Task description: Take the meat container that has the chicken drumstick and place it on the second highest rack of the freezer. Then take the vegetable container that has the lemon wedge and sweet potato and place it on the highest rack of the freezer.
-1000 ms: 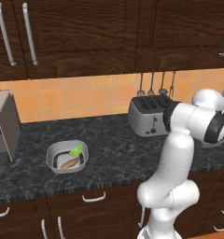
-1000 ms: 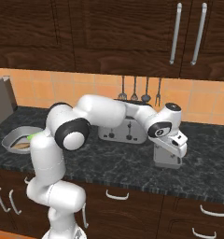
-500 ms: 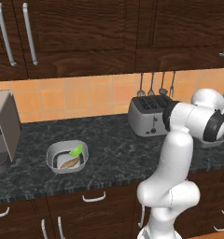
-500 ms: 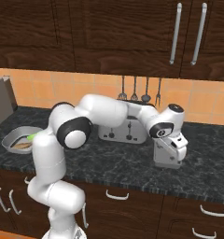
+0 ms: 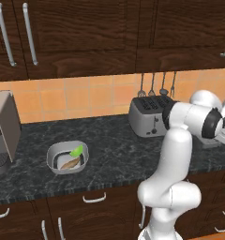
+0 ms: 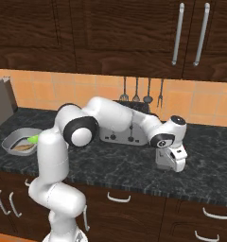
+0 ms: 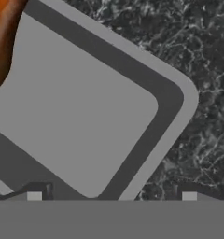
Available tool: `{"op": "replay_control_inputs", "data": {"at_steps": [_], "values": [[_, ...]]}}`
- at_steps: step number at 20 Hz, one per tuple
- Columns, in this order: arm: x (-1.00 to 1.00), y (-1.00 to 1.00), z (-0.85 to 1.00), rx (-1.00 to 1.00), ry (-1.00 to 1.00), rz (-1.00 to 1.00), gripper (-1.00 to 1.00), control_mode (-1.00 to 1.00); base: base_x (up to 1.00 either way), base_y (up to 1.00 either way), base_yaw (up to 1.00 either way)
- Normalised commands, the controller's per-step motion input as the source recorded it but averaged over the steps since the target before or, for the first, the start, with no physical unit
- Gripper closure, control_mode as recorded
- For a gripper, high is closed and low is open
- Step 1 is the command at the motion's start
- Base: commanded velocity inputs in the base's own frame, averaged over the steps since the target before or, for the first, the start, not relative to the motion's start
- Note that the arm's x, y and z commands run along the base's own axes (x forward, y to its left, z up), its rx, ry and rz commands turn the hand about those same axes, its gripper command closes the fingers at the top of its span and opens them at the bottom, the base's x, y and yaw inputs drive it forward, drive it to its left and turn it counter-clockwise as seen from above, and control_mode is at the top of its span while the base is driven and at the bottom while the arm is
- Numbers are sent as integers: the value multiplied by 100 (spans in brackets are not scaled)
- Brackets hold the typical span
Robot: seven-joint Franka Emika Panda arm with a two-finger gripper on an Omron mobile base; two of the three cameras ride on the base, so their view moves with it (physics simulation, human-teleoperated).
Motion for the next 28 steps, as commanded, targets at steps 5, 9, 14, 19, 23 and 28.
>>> {"op": "replay_control_inputs", "data": {"at_steps": [5,9,14,19,23,28], "values": [[0,0,-43,2,0,-9,-100,-100,0,0,0],[0,-1,-32,2,0,-7,-100,-100,0,0,0],[0,0,0,0,0,-1,100,-100,0,0,0],[0,0,0,0,0,0,100,-100,0,0,0],[0,0,0,0,0,0,100,-100,0,0,0],[-40,-1,12,0,-1,0,100,-100,0,0,0]]}}
